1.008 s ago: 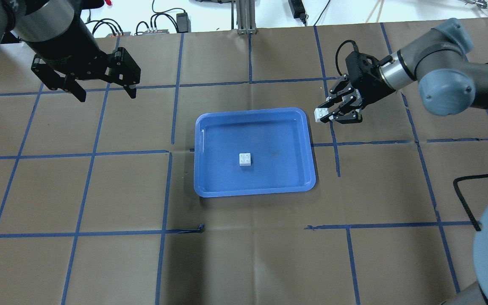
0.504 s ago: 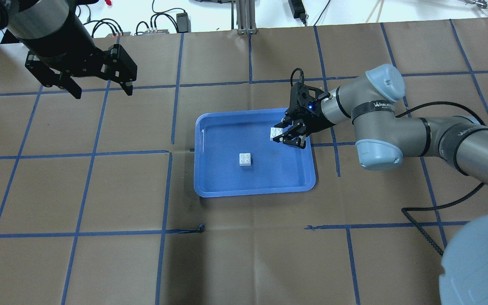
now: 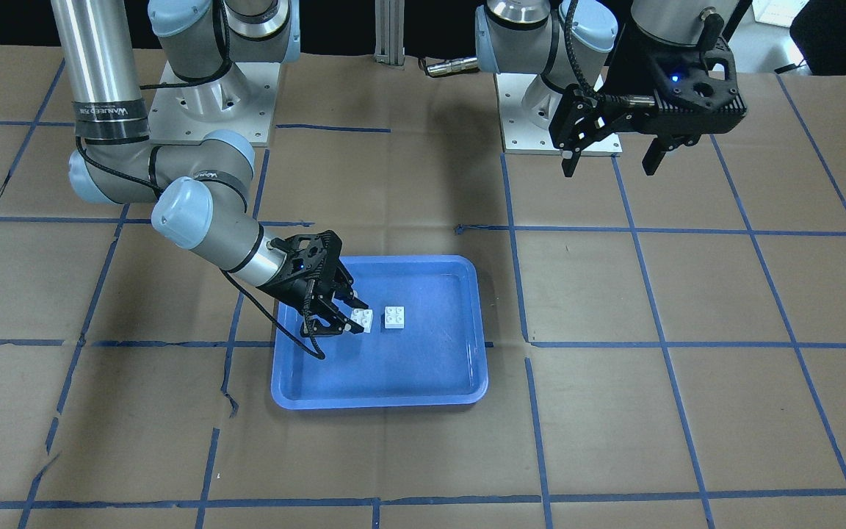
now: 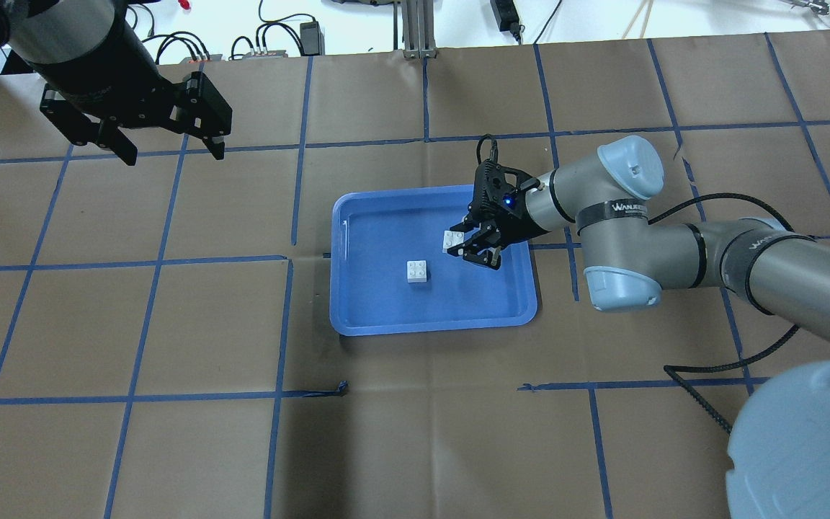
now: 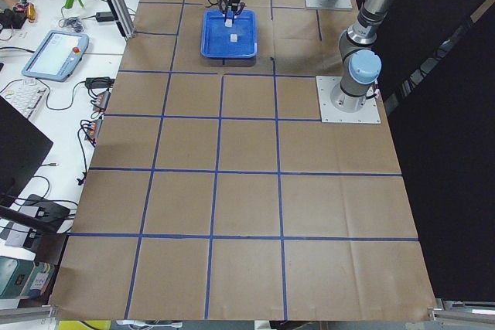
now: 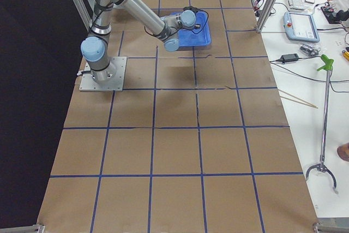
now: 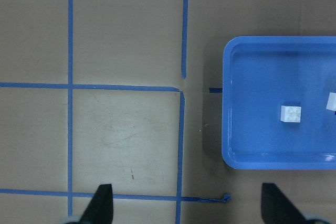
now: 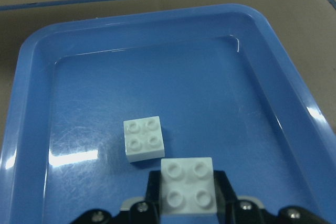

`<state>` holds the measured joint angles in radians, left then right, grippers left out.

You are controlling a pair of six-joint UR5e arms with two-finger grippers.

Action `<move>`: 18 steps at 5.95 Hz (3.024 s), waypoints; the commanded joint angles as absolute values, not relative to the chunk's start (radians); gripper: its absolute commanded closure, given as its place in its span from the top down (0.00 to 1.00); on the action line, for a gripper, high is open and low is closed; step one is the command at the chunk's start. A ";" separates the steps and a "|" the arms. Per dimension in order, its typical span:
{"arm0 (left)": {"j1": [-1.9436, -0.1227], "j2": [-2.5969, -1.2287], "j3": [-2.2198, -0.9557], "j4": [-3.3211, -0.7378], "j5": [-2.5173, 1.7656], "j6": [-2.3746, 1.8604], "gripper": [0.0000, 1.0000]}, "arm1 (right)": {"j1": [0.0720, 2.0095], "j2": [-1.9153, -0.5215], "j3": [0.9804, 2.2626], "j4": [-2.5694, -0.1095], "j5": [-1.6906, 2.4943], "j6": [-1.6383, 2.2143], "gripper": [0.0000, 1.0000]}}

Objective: Assemble white blocks and place on blue tray

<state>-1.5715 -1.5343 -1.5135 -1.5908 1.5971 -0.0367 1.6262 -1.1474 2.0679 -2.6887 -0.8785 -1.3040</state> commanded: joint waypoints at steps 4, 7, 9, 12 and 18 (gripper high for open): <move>-1.571 -1.534 -1.516 -1.586 1.595 -0.037 1.00 | 1.651 -1.081 2.069 -2.764 -0.890 -1.299 0.26; -1.571 -1.534 -1.522 -1.586 1.598 -0.037 1.00 | 1.651 -1.089 2.118 -2.809 -0.891 -1.299 0.26; -1.572 -1.532 -1.523 -1.586 1.597 -0.037 1.00 | 1.652 -1.092 2.115 -2.809 -0.888 -1.299 0.26; -1.572 -1.525 -1.532 -1.586 1.597 -0.037 1.00 | 1.652 -1.092 2.115 -2.807 -0.887 -1.299 0.26; -1.572 -1.513 -1.542 -1.588 1.598 -0.035 1.00 | 1.683 -1.085 2.115 -2.812 -0.890 -1.299 0.26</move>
<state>-1.5722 -1.5127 -1.5416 -1.5877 1.5987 -0.0356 1.6821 -1.0847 2.1154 -2.8129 -0.8889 -1.2993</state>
